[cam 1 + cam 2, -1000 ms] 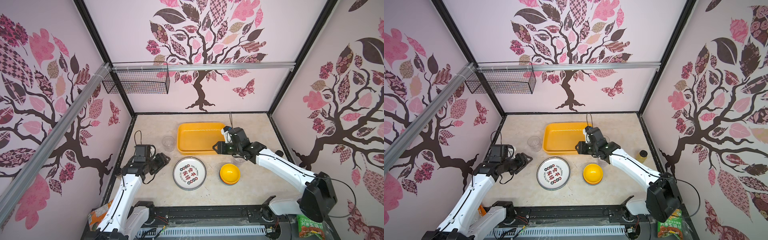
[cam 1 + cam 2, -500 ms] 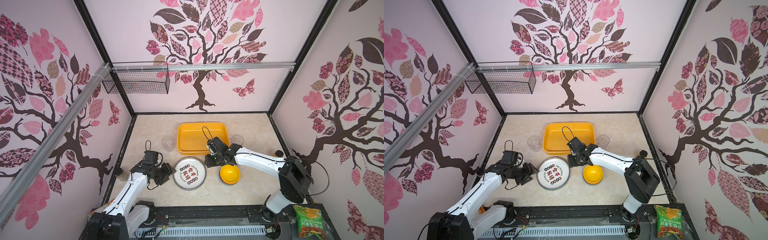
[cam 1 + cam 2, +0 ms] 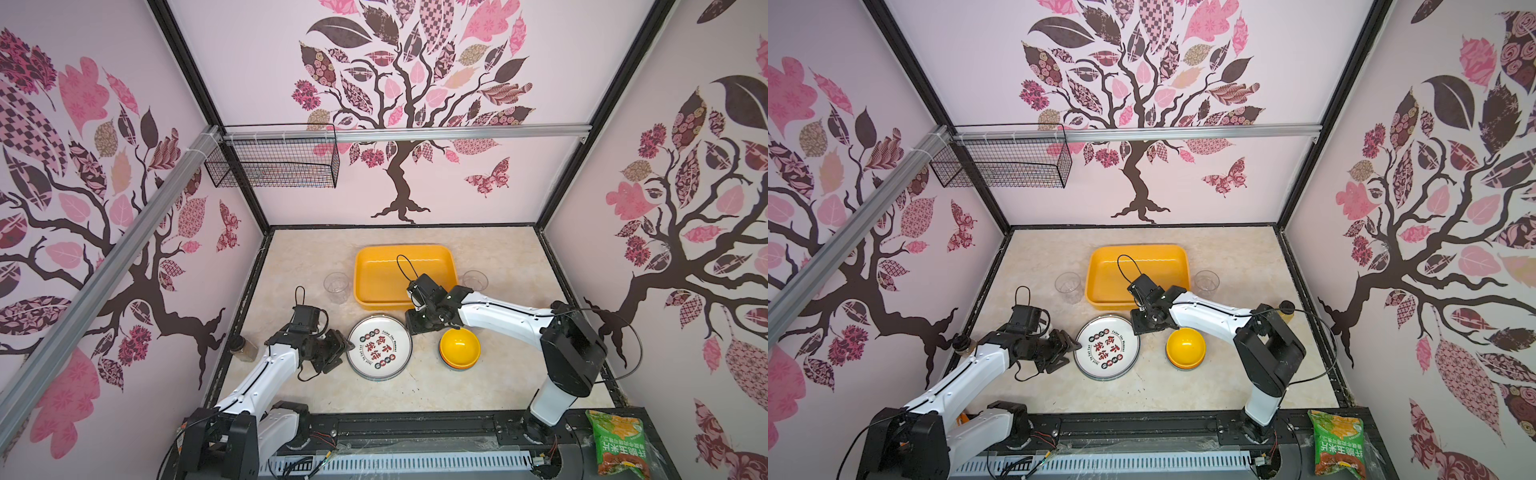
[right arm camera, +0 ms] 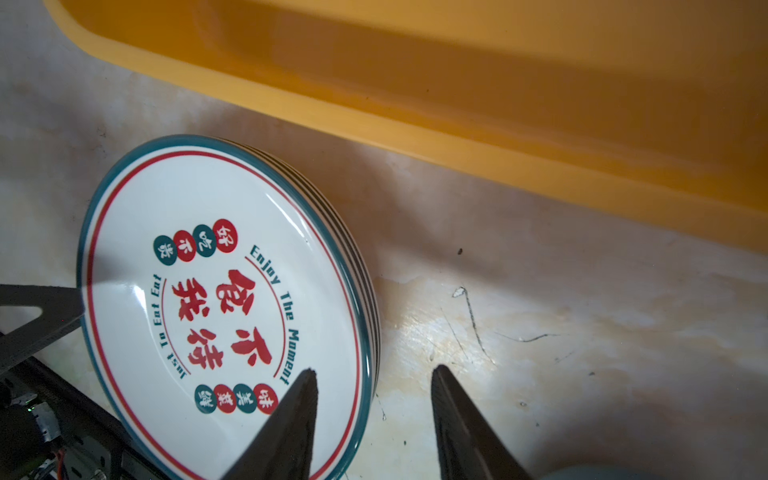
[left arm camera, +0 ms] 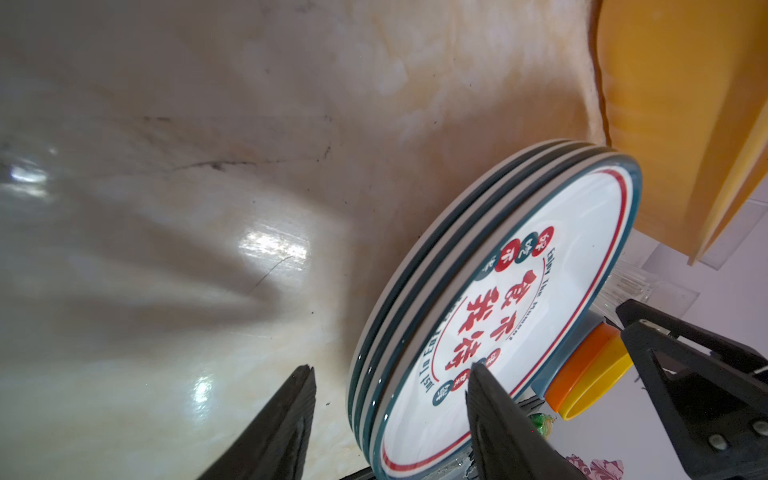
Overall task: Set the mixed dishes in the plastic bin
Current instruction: 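Pinch the top red-lettered plate with the right gripper while the left braces the stack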
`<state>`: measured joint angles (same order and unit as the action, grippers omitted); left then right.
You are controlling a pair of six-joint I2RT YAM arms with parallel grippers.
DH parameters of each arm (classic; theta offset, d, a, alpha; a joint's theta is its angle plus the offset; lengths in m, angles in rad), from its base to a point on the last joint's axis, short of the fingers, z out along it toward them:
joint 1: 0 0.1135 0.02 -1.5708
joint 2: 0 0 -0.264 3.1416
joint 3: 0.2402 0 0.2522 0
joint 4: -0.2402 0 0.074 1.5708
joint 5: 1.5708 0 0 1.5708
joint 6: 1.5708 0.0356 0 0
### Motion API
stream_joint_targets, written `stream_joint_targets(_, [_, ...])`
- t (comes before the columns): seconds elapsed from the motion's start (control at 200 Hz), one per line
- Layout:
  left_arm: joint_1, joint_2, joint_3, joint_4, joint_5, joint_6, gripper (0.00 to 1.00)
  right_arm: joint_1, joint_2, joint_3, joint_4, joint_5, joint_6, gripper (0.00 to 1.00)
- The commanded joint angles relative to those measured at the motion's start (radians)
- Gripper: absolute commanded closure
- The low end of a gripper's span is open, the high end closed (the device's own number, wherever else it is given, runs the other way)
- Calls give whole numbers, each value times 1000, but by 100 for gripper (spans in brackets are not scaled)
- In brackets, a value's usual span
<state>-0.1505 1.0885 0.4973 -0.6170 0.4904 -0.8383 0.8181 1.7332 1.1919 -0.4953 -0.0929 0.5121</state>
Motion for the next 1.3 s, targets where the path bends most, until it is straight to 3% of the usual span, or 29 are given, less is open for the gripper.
stream_joint_targets(0.0, [-4,13,-24,41,19,2,38,19,55,50,-24,-1,-6,50])
stream_joint_targets(0.445, [-4,31,-28,54,24,3,44,42,111,85,-22,-16,5,53])
stream_joint_targets(0.91, [-5,19,-32,53,27,2,54,52,118,100,-37,-17,5,64])
stream_joint_targets(1.295, [-9,3,-32,38,17,-2,54,63,143,112,-52,-14,-9,72])
